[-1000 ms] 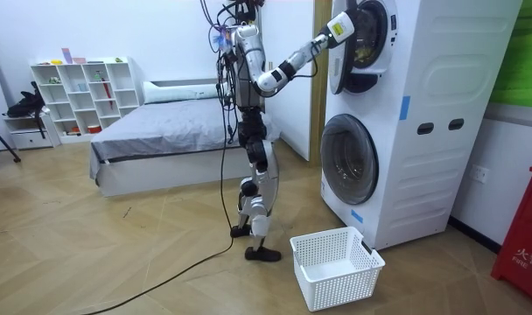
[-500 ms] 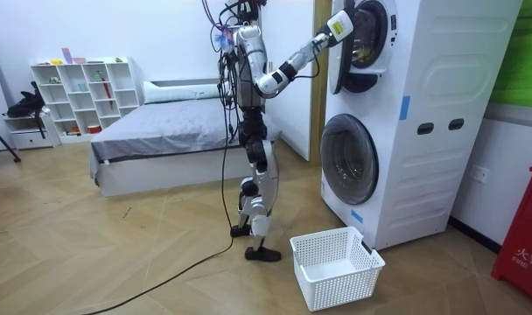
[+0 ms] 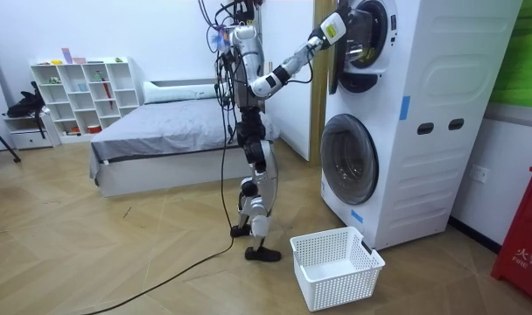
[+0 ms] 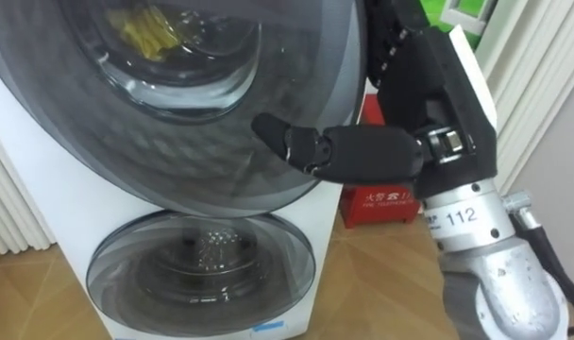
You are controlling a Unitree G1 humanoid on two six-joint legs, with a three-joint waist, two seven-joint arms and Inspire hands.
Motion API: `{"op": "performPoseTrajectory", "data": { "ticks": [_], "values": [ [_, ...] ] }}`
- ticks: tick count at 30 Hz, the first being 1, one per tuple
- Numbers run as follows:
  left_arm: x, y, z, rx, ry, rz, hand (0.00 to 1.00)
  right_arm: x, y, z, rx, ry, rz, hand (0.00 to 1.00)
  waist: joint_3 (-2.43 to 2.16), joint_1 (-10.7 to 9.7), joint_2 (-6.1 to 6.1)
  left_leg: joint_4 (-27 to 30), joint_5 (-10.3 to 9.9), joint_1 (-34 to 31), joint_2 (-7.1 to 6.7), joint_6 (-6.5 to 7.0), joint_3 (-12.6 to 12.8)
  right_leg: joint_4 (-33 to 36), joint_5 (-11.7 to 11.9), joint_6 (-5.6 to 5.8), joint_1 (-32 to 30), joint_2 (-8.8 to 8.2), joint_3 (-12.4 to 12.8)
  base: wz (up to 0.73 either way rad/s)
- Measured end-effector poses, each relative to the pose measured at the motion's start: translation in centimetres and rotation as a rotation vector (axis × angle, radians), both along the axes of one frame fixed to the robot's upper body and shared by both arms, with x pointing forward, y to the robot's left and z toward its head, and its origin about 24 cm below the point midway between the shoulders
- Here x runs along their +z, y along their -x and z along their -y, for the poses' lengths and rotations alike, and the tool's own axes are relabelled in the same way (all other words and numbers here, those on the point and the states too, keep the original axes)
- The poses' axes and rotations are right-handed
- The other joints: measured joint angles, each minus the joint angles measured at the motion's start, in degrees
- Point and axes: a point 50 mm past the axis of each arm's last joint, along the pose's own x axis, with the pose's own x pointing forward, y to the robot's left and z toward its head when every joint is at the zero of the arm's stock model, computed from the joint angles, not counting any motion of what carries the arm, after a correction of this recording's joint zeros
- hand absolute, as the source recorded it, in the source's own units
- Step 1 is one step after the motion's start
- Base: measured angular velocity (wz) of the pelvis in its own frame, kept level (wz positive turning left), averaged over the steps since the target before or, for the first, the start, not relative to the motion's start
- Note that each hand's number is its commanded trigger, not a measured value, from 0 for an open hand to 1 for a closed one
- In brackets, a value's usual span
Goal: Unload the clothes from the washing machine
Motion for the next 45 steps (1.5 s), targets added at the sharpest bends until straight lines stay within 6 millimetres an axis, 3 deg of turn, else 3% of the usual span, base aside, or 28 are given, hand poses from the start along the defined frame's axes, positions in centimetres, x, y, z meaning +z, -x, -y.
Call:
{"op": "performPoseTrajectory", "data": {
  "ticks": [11, 20, 26, 32, 35, 39, 45],
  "values": [
    [0.1, -0.8, 0.0, -0.015, -0.012, 0.028, 0.00, -0.9, 0.3, -0.5, 0.131, -0.055, -0.020, 0.00, 0.20, 0.0, 0.35, 0.2, -0.1, 0.1, 0.18, -0.17, 0.0, 1.7, -0.6, 0.30, -0.8, 0.02, 0.3, -0.01],
    [0.4, -1.8, 0.0, -0.048, -0.018, 0.067, 0.00, -1.9, 0.1, -1.4, 0.245, -0.046, -0.040, 0.00, 0.24, 0.3, 0.54, 0.2, -0.3, 0.0, 0.69, -0.99, -0.1, 1.9, -0.1, -0.46, -1.0, 0.70, 0.8, -0.03],
    [0.7, -3.2, 0.6, -0.107, -0.017, 0.118, 0.00, -2.7, 0.4, -3.2, 0.437, -0.088, -0.072, 0.00, 0.19, 0.4, 0.59, 0.3, -0.1, 0.0, 0.84, -1.26, -0.3, 1.8, 0.2, -1.15, -0.9, 0.86, 0.7, 0.00],
    [0.7, -3.7, 0.9, -0.121, -0.016, 0.131, 0.00, -2.5, 0.9, -4.1, 0.516, -0.079, -0.042, 0.00, -0.02, 0.4, -0.06, 0.4, 0.4, -0.6, 0.54, -1.26, -1.6, 1.7, -0.1, -0.63, -0.8, 0.36, -0.6, 0.12],
    [0.7, -3.6, 0.9, -0.117, -0.017, 0.128, 0.00, -2.6, 1.0, -4.5, 0.537, -0.084, -0.045, 0.00, 0.13, 0.7, -0.37, 0.4, 1.0, -0.5, 0.53, -1.38, -1.8, 1.7, -0.2, -0.80, -0.4, 0.04, -1.6, 0.18],
    [0.5, -3.0, 0.8, -0.109, -0.023, 0.101, 0.00, -2.8, 1.1, -4.8, 0.587, -0.121, -0.051, 0.00, 0.51, 2.8, -1.11, 0.4, 1.8, -0.7, 0.66, -1.73, -1.8, 1.8, -0.6, -1.48, -0.4, 0.05, -2.1, 0.12],
    [0.4, -2.6, 0.8, -0.107, -0.005, 0.079, 0.00, -3.5, 1.6, -6.7, 0.700, -0.112, -0.074, 0.00, 0.38, 6.9, -1.56, 1.0, 2.1, -2.4, 0.58, -1.96, -3.0, 1.7, -0.5, -1.69, -0.9, -0.23, -3.3, 0.17]
  ]
}}
